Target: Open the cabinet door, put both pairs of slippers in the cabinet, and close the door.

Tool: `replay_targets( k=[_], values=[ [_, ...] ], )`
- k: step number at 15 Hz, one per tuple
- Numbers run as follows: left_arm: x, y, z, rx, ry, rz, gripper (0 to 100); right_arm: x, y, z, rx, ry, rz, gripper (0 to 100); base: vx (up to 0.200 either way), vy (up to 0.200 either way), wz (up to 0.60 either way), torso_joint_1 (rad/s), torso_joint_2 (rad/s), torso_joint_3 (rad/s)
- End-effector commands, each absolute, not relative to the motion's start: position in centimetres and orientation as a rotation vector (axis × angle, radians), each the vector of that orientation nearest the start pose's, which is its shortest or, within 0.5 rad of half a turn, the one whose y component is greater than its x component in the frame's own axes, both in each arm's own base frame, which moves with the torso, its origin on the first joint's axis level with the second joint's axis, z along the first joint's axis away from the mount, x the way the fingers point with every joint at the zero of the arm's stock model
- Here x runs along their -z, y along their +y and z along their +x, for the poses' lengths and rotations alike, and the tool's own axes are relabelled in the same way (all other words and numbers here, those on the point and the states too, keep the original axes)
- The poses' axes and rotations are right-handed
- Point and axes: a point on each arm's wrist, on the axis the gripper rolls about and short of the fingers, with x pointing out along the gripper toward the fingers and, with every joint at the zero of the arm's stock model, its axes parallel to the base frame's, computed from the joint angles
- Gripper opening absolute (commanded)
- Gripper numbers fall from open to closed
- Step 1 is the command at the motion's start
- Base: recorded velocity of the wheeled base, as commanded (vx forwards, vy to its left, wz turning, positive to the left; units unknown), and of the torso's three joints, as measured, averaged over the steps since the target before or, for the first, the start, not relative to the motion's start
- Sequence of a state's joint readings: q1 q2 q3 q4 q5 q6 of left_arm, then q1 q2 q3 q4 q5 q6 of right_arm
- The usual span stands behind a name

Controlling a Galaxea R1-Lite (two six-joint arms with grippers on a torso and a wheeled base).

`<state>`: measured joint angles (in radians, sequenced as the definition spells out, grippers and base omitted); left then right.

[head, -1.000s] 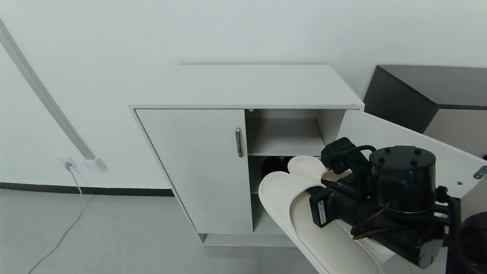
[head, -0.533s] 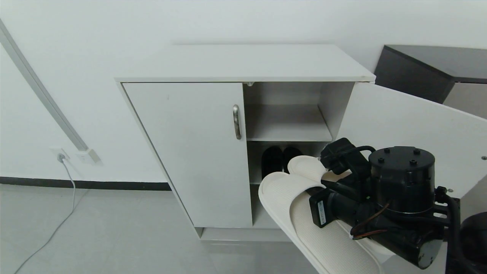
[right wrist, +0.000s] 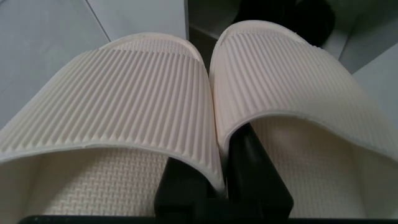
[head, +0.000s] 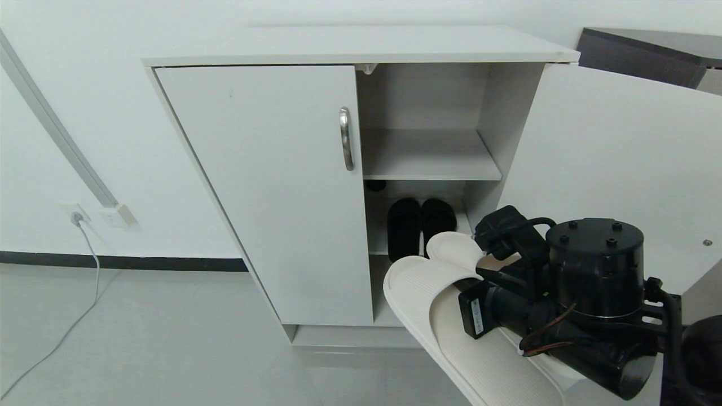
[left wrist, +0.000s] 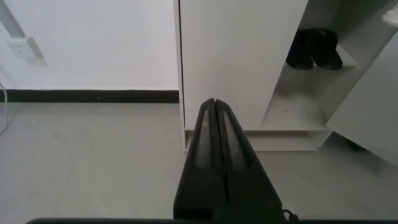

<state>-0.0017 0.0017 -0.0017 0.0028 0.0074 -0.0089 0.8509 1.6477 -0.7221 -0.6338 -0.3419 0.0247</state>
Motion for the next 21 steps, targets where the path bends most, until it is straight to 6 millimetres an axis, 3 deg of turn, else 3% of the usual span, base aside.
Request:
replay_targets(
  k=[1,4,10,12,14,16,19,21],
  values=[
    [-7.6,0.0,-2.3,-0.006,0.005,-0.009,0,-17.5,21.0,19.4,-0.502,0.254,-0.144,0,0.000,0.000,0.00,-0.022,0.44,0.403],
    [-7.6,0.0,-2.3,-0.006,0.005,-0.008,0,-17.5,20.9,19.4,-0.501,0.254,-0.144,0,0.000,0.000,0.00,-0.007,0.28,0.271],
    [-7.6,0.0,-2.3,-0.006,0.005,-0.009,0,-17.3,21.1,19.6,-0.496,0.237,-0.139,0,0.000,0.000,0.00,0.001,0.03,0.022],
    [-7.6,0.0,-2.3,-0.006,0.005,-0.008,0,-16.7,22.0,20.6,-0.437,0.219,-0.140,0,0.000,0.000,0.00,0.000,0.00,0.000],
    [-7.6,0.0,-2.3,-0.006,0.005,-0.006,0,-16.9,23.9,22.7,-0.233,0.180,-0.132,0,0.000,0.000,0.00,0.000,0.00,0.000],
    [-7.6,0.0,-2.3,-0.006,0.005,-0.006,0,-17.3,25.7,24.2,-0.156,0.150,-0.086,0,0.000,0.000,0.00,0.000,0.00,0.000],
    [-7.6,0.0,-2.3,-0.002,0.005,-0.006,0,-17.9,26.9,23.7,-0.141,0.142,-0.089,0,0.000,0.000,0.00,0.000,0.00,0.000],
    [-7.6,0.0,-2.3,-0.002,0.005,-0.006,0,-19.8,27.6,23.8,-0.093,0.102,-0.055,0,0.000,0.000,0.00,0.000,0.00,0.000]
  ],
)
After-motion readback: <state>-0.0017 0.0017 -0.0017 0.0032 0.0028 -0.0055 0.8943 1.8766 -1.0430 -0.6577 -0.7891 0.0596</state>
